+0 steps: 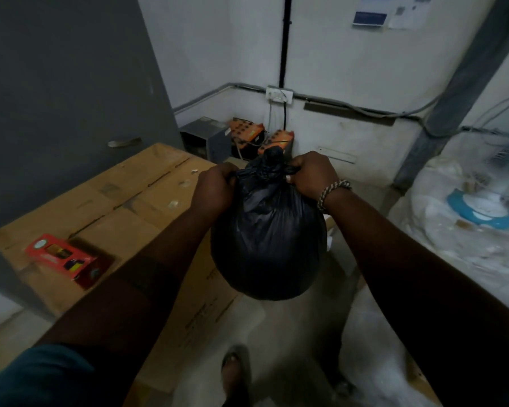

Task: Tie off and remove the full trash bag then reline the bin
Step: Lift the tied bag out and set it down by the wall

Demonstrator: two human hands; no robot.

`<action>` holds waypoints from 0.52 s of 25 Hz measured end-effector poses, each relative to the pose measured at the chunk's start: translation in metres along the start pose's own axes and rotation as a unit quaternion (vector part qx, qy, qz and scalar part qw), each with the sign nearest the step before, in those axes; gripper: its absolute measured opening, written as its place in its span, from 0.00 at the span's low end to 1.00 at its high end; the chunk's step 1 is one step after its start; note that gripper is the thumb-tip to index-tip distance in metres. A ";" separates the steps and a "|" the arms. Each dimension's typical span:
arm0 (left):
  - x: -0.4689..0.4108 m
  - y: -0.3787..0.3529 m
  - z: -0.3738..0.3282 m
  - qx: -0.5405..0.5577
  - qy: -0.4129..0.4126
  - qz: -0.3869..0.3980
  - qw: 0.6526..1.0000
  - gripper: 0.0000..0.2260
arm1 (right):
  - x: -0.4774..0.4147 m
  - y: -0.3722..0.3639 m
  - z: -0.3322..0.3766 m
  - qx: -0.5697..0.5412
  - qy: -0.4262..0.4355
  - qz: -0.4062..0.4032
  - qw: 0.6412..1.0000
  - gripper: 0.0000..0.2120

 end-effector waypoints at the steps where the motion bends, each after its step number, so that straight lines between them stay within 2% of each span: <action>1: -0.019 -0.012 0.004 0.004 -0.009 0.008 1.000 0.11 | -0.016 -0.002 -0.011 0.011 -0.005 0.001 1.000 0.13; 5: -0.095 -0.060 0.013 0.014 -0.070 0.047 0.996 0.11 | -0.081 -0.008 -0.053 0.029 -0.048 0.014 0.998 0.14; 9: -0.182 -0.105 0.021 0.033 -0.091 0.092 0.991 0.11 | -0.145 -0.002 -0.087 0.037 -0.091 0.006 0.995 0.13; 13: -0.254 -0.142 0.020 0.043 -0.111 0.112 0.987 0.10 | -0.187 0.004 -0.118 0.030 -0.128 -0.040 0.991 0.12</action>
Point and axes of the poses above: each hand's wrist, its own x-axis away from the middle knuckle, its own y-axis out of the back of the hand, z = x × y, the point moved 6 cm from there along -x, towards the middle knuckle, and after that the axes turned 4 degrees about z, right-handed, at the moved point
